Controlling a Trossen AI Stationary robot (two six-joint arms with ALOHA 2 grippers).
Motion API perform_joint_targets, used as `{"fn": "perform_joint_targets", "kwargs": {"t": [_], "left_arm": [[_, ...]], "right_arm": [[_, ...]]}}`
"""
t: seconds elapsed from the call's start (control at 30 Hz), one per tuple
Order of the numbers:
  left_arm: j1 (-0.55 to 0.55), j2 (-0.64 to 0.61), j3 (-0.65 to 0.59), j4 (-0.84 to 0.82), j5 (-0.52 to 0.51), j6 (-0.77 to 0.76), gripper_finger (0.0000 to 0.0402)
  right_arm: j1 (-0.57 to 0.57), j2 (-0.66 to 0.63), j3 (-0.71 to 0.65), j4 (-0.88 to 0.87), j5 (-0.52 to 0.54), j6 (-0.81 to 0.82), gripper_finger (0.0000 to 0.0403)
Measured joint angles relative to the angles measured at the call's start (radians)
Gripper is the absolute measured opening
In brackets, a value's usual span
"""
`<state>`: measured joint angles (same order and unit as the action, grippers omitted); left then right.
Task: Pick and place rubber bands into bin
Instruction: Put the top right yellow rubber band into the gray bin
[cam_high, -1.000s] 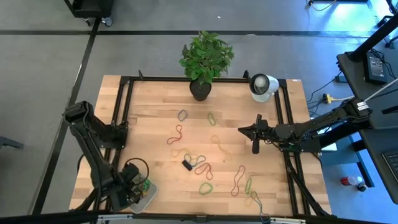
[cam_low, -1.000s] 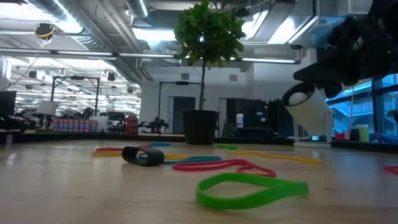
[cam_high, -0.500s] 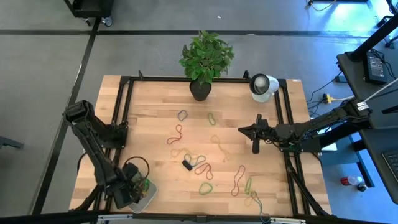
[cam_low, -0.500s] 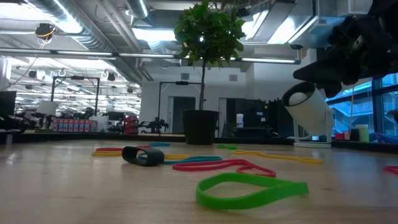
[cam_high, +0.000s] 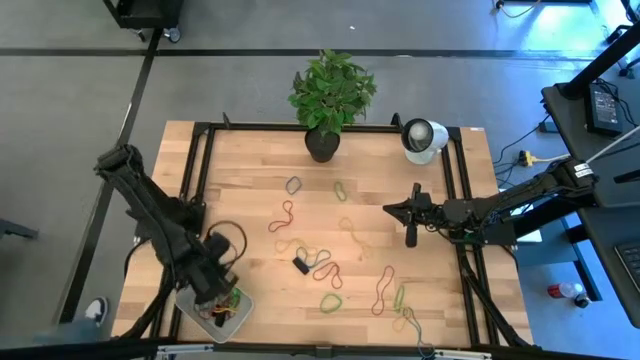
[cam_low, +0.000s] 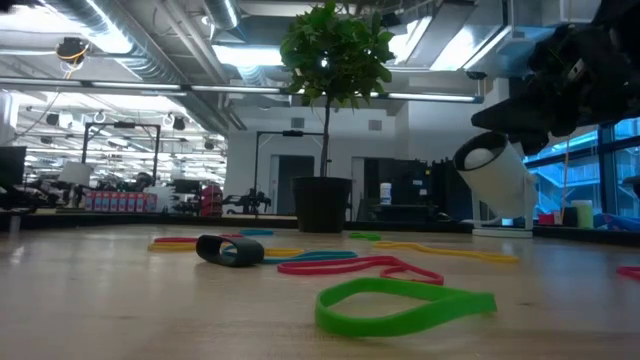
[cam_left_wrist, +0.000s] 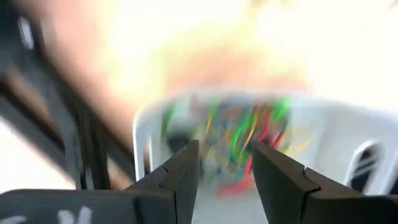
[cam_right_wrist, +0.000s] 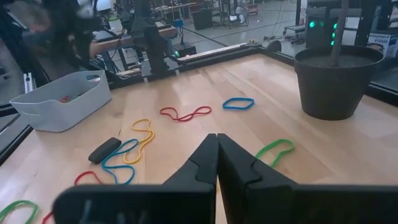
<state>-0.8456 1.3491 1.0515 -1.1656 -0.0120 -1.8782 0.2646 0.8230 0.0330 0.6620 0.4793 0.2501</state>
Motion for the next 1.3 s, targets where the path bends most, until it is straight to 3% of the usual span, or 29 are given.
{"fn": "perform_joint_targets", "kwargs": {"t": [0.3, 0.47, 0.67, 0.87, 1.1, 1.2, 1.3], "left_arm": [[0.192, -0.109, 0.001, -0.017, -0.621, 0.319, 0.0141], [0.373, -0.125, 0.001, 0.028, -0.817, 0.453, 0.0141], [0.581, -0.115, 0.001, 0.196, -0.944, 0.704, 0.0141], [0.688, -0.085, 0.001, 0.389, -0.933, 0.917, 0.0141], [0.711, -0.041, 0.001, 0.521, -0.865, 0.999, 0.0141], [0.711, -0.020, 0.001, 0.545, -0.843, 1.052, 0.0141], [0.711, -0.006, 0.001, 0.542, -0.746, 1.113, 0.0141]], "right_arm": [[0.000, 0.000, 0.000, 0.000, 0.001, -0.002, 0.0009], [0.000, 0.000, 0.000, 0.000, 0.001, -0.031, 0.0009], [0.000, 0.000, 0.000, 0.025, 0.004, -0.094, 0.0010], [0.000, 0.000, 0.000, 0.037, 0.010, -0.102, 0.0010], [0.000, 0.000, 0.000, 0.026, 0.010, -0.089, 0.0010], [0.003, 0.003, 0.001, -0.003, -0.002, -0.001, 0.0010], [0.022, 0.009, 0.001, -0.033, -0.002, 0.073, 0.0007]]}}
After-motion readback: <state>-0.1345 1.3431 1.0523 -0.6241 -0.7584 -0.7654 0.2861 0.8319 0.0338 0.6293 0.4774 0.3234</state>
